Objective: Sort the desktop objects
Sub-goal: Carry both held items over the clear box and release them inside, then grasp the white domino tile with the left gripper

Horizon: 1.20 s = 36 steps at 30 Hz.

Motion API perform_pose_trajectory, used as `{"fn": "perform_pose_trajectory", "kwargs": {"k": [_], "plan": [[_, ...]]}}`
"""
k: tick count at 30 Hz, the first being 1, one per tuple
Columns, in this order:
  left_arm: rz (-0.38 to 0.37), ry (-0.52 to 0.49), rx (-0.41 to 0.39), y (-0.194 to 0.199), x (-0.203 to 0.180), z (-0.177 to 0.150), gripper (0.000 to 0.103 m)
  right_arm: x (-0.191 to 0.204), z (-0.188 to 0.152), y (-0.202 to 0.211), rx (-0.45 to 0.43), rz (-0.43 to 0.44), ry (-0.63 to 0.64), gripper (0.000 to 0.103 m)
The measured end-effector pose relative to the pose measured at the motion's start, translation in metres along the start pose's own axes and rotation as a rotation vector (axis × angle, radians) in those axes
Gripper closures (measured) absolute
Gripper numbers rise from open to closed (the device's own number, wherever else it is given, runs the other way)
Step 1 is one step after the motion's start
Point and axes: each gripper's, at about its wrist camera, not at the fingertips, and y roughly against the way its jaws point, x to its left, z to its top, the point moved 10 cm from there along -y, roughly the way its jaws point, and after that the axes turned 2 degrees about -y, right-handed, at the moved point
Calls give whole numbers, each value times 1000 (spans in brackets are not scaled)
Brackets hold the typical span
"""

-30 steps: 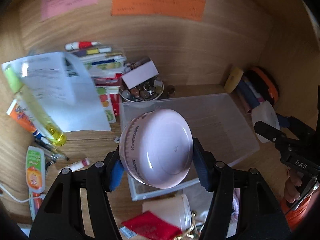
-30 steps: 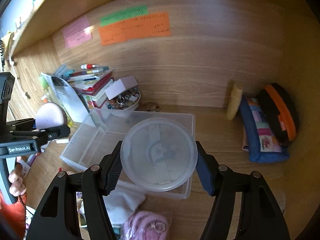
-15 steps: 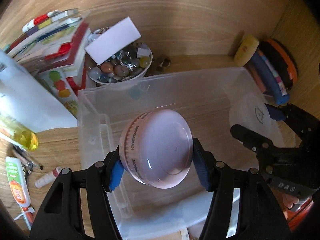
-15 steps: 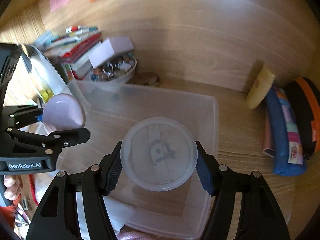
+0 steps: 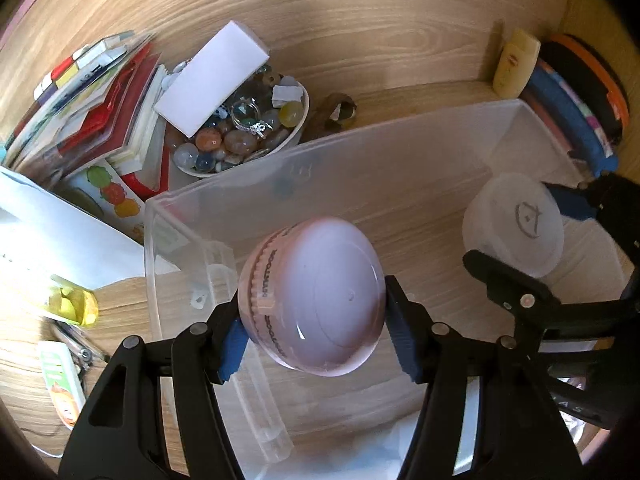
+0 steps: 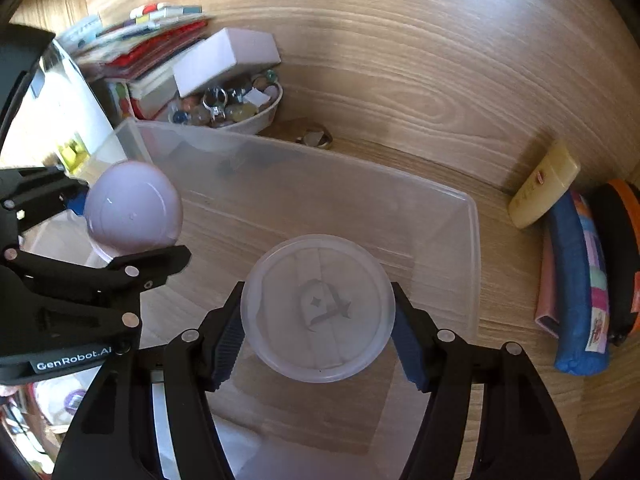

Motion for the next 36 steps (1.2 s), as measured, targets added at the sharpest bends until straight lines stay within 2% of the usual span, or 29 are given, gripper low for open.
{"fn": "perform_pose_trajectory", "kwargs": {"k": [9, 14, 19, 21, 25, 28, 30, 33, 36], "plan": [[-50, 12, -5, 7, 4, -2, 41, -2, 0, 5, 3, 9, 2, 40], [-66, 15, -33, 24, -1, 0, 41, -2, 3, 23, -44, 7, 2, 39], [-90, 26, -79, 49, -2, -4, 37, -2, 2, 51, -94, 9, -18, 30], [-93, 35, -109, 67, -1, -9, 29, -7, 1, 61, -116, 4, -27, 29], [-90, 51, -170, 93, 6, -22, 28, -9, -6, 91, -170, -8, -43, 28], [-85, 71, -214, 108, 12, -29, 25, -8, -16, 113, -214, -12, -56, 22], [-72, 82, -246, 120, 20, -41, 20, -8, -24, 124, -242, -16, -68, 19], [-34, 102, -287, 134, 31, -62, 18, -6, -41, 139, -273, -27, -83, 19], [-40, 118, -299, 146, 41, -90, 14, -2, -61, 146, -279, -12, -109, 19]]}}
